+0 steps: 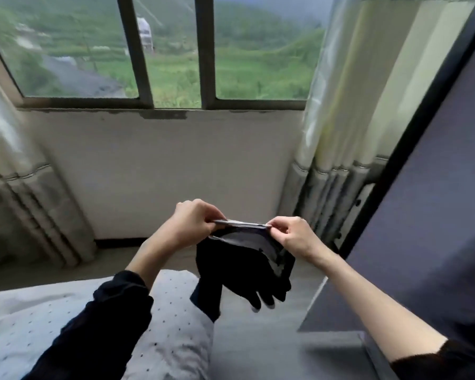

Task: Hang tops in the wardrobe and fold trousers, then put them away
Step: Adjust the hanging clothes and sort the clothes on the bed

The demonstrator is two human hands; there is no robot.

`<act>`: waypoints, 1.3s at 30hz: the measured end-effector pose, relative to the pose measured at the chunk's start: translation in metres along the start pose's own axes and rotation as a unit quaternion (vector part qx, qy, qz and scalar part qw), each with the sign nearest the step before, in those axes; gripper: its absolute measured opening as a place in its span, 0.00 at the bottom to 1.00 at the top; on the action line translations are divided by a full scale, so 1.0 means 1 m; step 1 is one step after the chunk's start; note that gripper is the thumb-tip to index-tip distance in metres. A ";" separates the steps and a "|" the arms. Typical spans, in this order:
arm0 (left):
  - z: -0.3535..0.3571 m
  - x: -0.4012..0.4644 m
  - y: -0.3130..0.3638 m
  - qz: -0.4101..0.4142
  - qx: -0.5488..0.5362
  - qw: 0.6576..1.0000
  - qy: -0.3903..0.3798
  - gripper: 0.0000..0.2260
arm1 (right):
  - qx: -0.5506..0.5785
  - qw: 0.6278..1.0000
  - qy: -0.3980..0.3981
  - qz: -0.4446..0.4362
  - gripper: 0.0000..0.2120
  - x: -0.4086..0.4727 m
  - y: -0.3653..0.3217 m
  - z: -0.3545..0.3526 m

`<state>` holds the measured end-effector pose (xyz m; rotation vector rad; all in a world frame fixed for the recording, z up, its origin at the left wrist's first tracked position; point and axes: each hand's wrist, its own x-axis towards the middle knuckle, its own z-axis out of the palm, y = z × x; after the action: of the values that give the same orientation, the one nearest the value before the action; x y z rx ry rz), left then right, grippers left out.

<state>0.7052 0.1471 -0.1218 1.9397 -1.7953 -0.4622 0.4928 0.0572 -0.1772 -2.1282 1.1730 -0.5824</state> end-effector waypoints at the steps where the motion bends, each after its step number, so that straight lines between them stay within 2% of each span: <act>1: 0.016 0.008 0.017 0.009 0.005 1.000 0.003 0.06 | -0.028 0.999 0.013 0.008 0.07 -0.009 0.019 -0.016; 5: 0.079 0.039 0.089 0.063 0.017 0.998 0.000 0.07 | -0.216 0.972 0.077 0.051 0.11 -0.048 0.095 -0.078; 11: 0.164 0.056 0.186 0.164 0.012 0.985 -0.060 0.05 | -0.304 0.920 0.166 0.185 0.10 -0.119 0.194 -0.156; 16: 0.219 0.068 0.263 0.242 -0.018 0.965 -0.103 0.05 | -0.295 0.863 0.228 0.341 0.09 -0.194 0.264 -0.209; 20: 0.254 0.088 0.320 0.298 -0.045 0.943 -0.141 0.04 | -0.279 0.812 0.245 0.451 0.10 -0.247 0.298 -0.232; 26: 0.303 0.129 0.384 0.351 -0.088 0.910 -0.204 0.03 | -0.228 0.700 0.288 0.612 0.11 -0.310 0.334 -0.258; 28: 0.318 0.145 0.398 0.357 -0.063 0.903 -0.229 0.05 | -0.175 0.656 0.333 0.654 0.10 -0.319 0.337 -0.267; 30: 0.341 0.160 0.415 0.370 -0.001 0.889 -0.270 0.11 | -0.111 0.621 0.399 0.665 0.09 -0.329 0.342 -0.281; 32: 0.363 0.167 0.426 0.388 0.080 0.860 -0.322 0.12 | -0.062 0.619 0.469 0.627 0.09 -0.334 0.341 -0.293; 34: 0.380 0.162 0.439 0.420 0.160 0.808 -0.382 0.05 | -0.032 0.631 0.522 0.573 0.10 -0.337 0.332 -0.301; 36: 0.397 0.153 0.456 0.455 0.170 0.771 -0.412 0.07 | -0.020 0.651 0.545 0.529 0.10 -0.340 0.321 -0.306; 39: 0.408 0.131 0.489 0.486 0.048 0.787 -0.378 0.11 | 0.001 0.684 0.565 0.461 0.03 -0.338 0.304 -0.317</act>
<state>0.0896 -0.0474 -0.1936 0.5883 -3.0182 -0.8158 -0.0571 0.1256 -0.1950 -0.6690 2.5798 -1.3945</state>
